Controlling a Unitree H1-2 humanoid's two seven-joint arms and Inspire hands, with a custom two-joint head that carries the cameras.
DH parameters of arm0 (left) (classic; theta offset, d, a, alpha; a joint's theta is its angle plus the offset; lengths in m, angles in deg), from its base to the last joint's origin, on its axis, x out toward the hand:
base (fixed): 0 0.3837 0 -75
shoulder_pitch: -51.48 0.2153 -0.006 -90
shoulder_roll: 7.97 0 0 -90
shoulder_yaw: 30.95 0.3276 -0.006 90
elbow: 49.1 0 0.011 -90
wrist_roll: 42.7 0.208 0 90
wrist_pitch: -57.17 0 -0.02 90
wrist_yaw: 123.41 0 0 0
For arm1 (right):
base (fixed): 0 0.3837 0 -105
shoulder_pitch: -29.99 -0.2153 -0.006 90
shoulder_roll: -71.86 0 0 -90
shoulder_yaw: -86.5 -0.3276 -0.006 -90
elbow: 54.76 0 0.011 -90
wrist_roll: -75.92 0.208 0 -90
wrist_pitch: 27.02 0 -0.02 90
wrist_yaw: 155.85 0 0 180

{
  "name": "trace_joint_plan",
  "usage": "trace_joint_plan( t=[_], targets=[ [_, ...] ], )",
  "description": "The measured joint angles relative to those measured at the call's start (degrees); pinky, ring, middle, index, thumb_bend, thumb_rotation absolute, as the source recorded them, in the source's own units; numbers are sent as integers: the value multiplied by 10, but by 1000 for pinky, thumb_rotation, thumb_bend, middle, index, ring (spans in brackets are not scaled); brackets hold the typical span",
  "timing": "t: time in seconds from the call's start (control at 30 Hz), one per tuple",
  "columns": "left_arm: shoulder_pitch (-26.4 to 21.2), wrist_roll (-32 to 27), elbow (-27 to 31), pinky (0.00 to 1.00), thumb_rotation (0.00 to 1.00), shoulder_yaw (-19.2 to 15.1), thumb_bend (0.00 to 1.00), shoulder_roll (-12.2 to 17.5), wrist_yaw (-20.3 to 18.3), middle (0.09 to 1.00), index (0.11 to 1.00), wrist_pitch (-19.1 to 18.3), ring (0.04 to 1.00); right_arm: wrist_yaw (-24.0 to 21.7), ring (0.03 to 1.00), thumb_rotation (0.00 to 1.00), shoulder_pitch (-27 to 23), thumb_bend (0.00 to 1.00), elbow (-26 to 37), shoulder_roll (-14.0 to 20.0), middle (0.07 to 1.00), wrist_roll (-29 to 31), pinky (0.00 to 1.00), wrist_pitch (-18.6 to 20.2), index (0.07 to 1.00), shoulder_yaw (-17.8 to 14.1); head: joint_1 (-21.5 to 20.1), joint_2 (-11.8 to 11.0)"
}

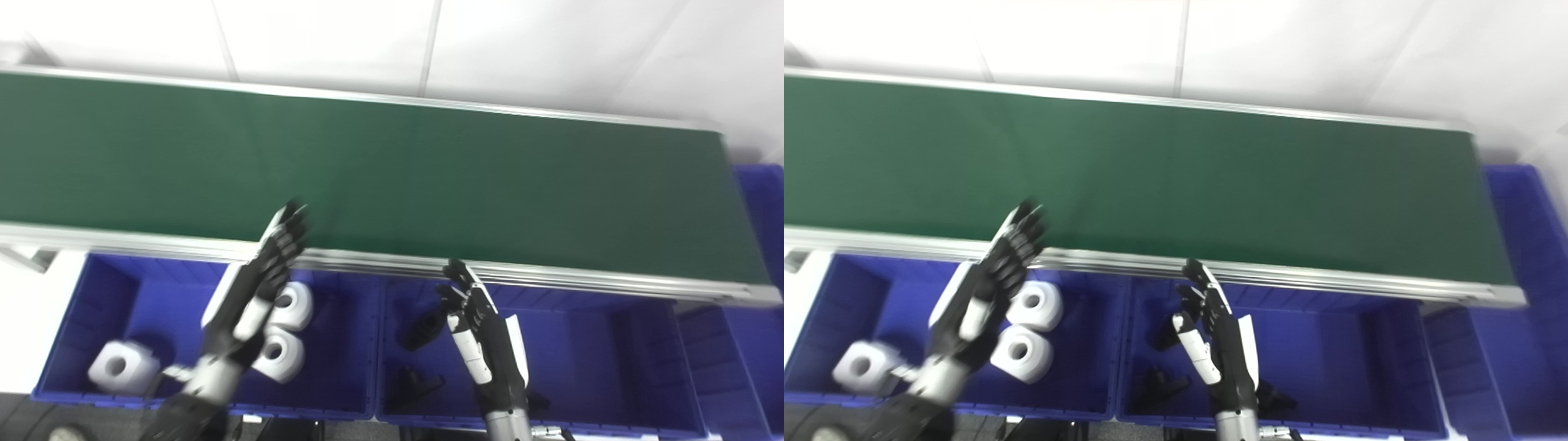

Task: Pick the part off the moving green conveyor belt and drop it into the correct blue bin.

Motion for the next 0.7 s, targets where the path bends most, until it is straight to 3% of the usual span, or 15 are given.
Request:
trace_joint_plan(
  t=[0.13,0.17,0.23,0.4,0.57,0.7],
  targets=[
    [-15,48,-16,989,880,-4,889,0,11,1000,1000,58,1000,19,852,950,-4,800,-4,0,914,-15,849,0,928,0,21,7],
    [-17,51,-15,995,878,-3,886,-4,12,1000,1000,66,1000,21,852,952,-4,801,-4,0,912,-16,849,0,929,0,42,6],
    [-20,54,-15,999,885,0,910,-6,12,1000,1000,70,1000,22,850,953,-4,805,-4,1,907,-16,843,0,927,1,42,6],
    [-15,81,6,967,902,-12,958,1,17,1000,1000,83,1000,23,848,955,-4,807,-3,4,895,-6,846,0,922,3,100,1],
    [23,119,101,956,928,-20,884,0,26,1000,1000,86,1000,20,858,957,5,821,7,8,904,13,860,0,917,9,134,-4],
    [49,133,115,991,914,-31,878,1,34,1000,1000,89,1000,15,866,992,13,835,12,14,924,27,877,-2,934,13,167,-12]
  ],
)
